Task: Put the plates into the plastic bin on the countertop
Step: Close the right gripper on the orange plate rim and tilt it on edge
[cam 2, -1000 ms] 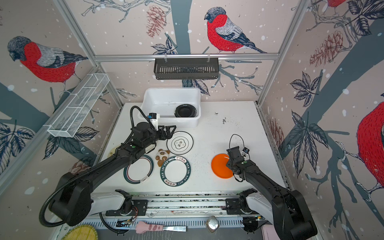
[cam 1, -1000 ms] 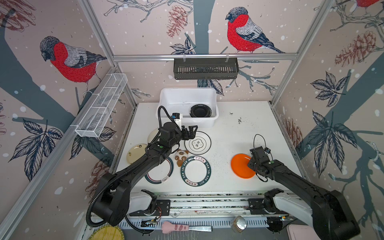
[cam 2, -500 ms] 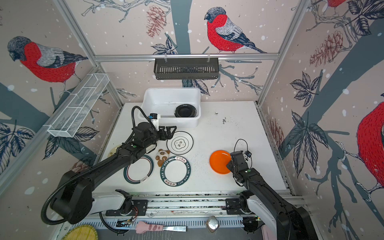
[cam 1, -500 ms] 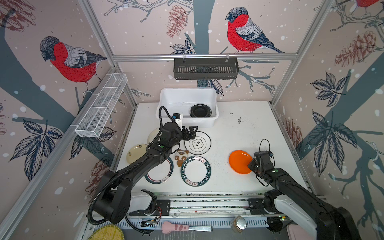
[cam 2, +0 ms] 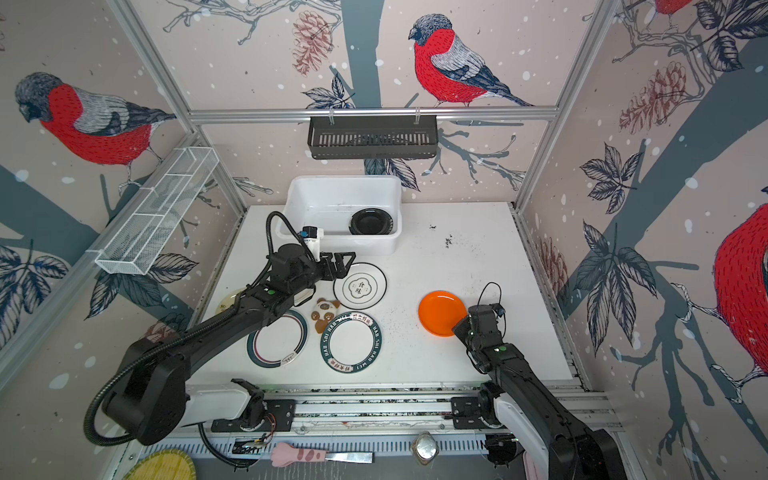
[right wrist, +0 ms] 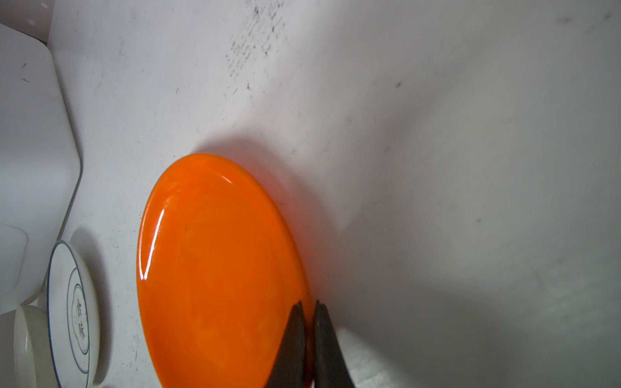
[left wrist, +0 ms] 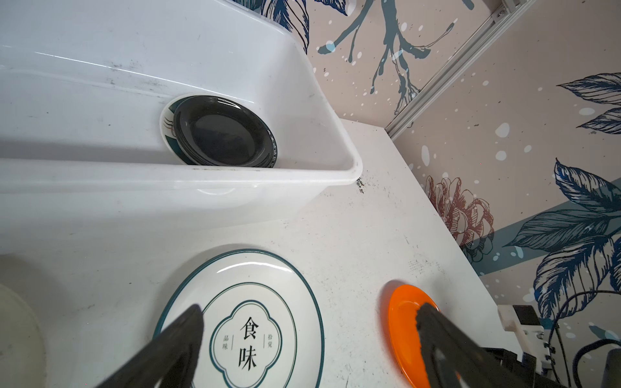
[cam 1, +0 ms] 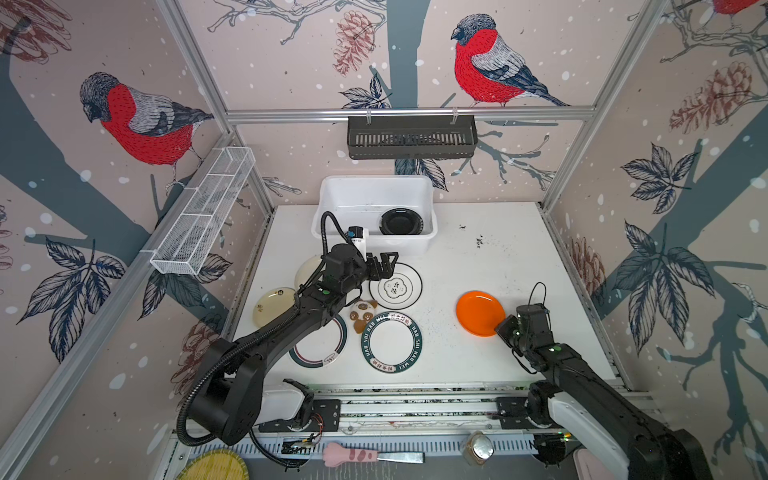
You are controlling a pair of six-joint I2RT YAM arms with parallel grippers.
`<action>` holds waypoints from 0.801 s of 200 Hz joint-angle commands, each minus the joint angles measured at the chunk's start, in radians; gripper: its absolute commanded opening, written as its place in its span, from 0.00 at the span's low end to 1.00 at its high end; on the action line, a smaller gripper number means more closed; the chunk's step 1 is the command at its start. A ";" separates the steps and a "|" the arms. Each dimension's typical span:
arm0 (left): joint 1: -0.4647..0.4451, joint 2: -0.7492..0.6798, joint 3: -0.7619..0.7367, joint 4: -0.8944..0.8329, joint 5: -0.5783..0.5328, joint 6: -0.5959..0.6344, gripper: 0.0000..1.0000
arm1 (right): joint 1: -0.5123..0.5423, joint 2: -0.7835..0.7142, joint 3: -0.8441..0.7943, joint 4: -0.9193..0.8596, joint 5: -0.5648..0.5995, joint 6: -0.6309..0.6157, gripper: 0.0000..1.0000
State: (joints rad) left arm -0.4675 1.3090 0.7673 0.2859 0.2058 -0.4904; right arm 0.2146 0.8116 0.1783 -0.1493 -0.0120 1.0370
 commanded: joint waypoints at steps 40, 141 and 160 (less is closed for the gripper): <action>-0.028 -0.003 0.012 0.044 -0.003 0.008 0.98 | -0.044 -0.055 0.015 -0.068 -0.073 -0.051 0.00; -0.028 0.057 0.021 0.080 -0.006 -0.009 0.98 | -0.087 -0.087 0.077 0.087 -0.244 -0.016 0.00; -0.028 0.067 0.020 0.098 0.013 -0.016 0.98 | -0.090 -0.085 0.102 0.098 -0.249 -0.024 0.00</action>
State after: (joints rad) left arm -0.4950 1.3647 0.7792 0.3199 0.1925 -0.4904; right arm 0.1287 0.7269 0.2523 -0.1219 -0.2264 1.0061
